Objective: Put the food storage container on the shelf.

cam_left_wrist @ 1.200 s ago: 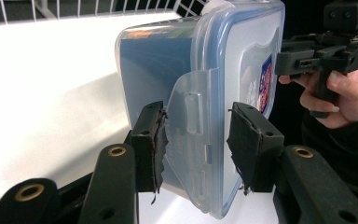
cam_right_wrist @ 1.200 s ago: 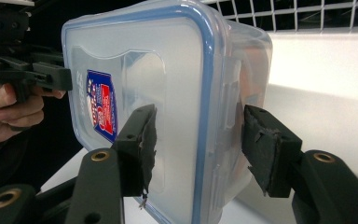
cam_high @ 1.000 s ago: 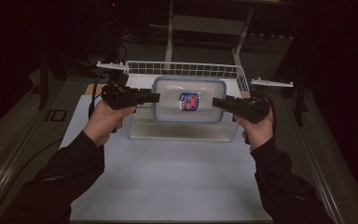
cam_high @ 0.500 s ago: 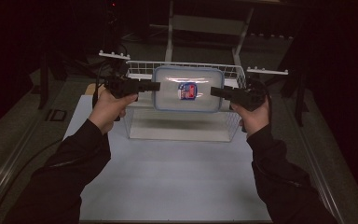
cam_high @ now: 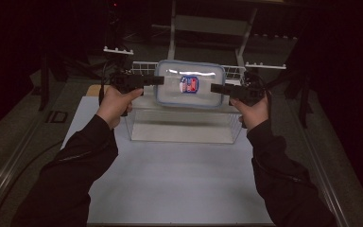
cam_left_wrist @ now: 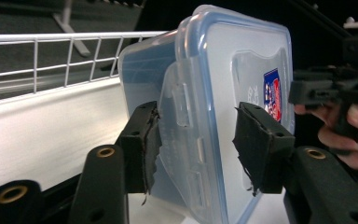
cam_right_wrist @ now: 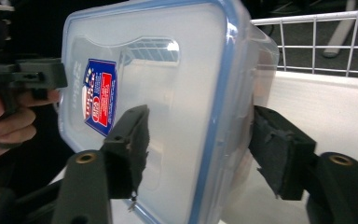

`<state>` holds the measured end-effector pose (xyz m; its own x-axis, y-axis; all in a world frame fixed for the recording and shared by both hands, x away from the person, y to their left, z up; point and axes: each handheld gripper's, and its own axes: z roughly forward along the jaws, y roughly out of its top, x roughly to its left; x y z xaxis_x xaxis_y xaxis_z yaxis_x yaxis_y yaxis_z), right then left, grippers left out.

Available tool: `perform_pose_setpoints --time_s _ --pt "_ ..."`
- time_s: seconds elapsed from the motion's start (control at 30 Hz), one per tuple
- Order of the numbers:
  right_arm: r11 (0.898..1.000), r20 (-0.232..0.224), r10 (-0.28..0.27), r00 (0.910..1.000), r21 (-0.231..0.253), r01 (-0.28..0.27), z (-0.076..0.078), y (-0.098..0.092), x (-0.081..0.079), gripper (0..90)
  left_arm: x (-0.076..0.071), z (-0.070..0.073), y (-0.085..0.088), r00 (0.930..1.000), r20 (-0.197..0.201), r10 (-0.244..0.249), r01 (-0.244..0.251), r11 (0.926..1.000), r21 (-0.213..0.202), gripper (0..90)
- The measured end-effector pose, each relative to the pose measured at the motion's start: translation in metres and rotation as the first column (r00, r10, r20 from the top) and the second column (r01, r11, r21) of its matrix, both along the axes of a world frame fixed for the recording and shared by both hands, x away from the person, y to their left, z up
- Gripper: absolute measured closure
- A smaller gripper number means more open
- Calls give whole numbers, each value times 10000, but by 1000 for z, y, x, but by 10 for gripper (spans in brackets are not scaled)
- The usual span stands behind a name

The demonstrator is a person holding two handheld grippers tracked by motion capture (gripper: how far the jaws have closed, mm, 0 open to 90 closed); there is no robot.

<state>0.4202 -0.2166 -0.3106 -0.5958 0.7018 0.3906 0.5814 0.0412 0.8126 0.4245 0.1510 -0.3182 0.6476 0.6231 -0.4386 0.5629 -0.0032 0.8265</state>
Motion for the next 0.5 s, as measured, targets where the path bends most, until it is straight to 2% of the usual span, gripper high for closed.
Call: perform_pose_setpoints --time_s 0.13,0.27,0.37,0.4,0.43,0.5 --pt "9996 -184 -247 9995 -139 244 1 4 6 321 -2 -2 -4 9998 -62 180 -181 9998 -50 469" --pt "9989 -312 -460 9985 -128 456 2 6 13 307 2 -6 -4 9983 -327 481 -493 9981 -367 457" --pt "9979 -338 -595 9977 -264 586 1 7 16 319 4 -6 -5 9965 -352 756 -764 9969 -206 441" --pt "9976 -364 -638 9973 -303 627 1 8 18 321 10 -9 -5 9928 -599 1040 -1031 9945 181 441" --pt "9954 -502 -793 9956 -583 764 -3 11 21 273 12 -11 -4 9931 -641 986 -983 9951 78 447" --pt "9966 -770 -812 9937 -217 797 -5 9 24 288 14 -11 -5 9927 -655 1013 -1012 9949 54 447"
